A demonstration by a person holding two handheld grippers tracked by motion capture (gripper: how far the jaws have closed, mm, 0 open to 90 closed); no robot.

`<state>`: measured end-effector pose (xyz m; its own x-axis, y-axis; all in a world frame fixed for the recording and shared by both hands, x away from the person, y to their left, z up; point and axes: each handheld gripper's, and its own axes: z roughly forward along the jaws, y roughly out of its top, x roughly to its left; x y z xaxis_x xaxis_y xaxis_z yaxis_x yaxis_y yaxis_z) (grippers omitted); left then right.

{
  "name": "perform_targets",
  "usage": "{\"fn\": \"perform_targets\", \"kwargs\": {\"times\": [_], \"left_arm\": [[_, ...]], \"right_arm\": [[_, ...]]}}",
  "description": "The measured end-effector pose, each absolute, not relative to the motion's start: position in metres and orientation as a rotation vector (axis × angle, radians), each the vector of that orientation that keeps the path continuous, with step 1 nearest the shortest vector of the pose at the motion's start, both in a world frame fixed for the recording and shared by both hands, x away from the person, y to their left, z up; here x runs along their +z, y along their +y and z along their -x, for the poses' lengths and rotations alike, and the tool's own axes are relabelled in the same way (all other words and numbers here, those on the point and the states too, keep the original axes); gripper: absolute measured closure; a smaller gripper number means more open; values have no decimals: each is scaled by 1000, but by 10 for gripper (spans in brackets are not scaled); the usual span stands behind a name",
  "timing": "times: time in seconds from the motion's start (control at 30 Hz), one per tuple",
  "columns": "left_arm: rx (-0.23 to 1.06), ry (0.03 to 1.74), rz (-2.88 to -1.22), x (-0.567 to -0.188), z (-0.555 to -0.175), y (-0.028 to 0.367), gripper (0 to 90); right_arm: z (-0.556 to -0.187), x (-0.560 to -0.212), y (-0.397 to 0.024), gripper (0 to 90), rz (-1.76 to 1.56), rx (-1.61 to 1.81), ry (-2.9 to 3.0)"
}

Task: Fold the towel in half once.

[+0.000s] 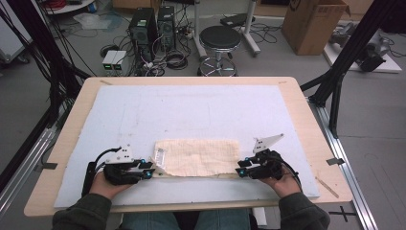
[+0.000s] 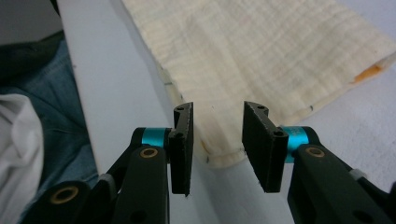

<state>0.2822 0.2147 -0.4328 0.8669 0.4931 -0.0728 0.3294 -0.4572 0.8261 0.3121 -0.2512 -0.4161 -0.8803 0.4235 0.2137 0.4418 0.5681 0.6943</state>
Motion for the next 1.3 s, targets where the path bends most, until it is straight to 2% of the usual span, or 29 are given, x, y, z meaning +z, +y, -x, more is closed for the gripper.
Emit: {"fn": "perform_targets", "kwargs": {"times": [0.4, 0.53, 0.67, 1.13, 1.3], "left_arm": [[243, 597, -2016, -422, -286, 218, 661], [242, 596, -2016, -423, -288, 213, 700], [245, 592, -1979, -421, -292, 213, 746], [261, 594, -1966, -411, -295, 216, 745], [246, 572, -2015, -417, -294, 208, 745]], "right_arm": [[-322, -412, -233, 704, 745, -1253, -2797], [-323, -416, -226, 722, 738, -1223, -2803], [-324, -420, -222, 724, 735, -1201, -2809], [-323, -423, -225, 726, 735, -1195, -2822], [-322, -425, -224, 726, 735, -1198, -2820]]}}
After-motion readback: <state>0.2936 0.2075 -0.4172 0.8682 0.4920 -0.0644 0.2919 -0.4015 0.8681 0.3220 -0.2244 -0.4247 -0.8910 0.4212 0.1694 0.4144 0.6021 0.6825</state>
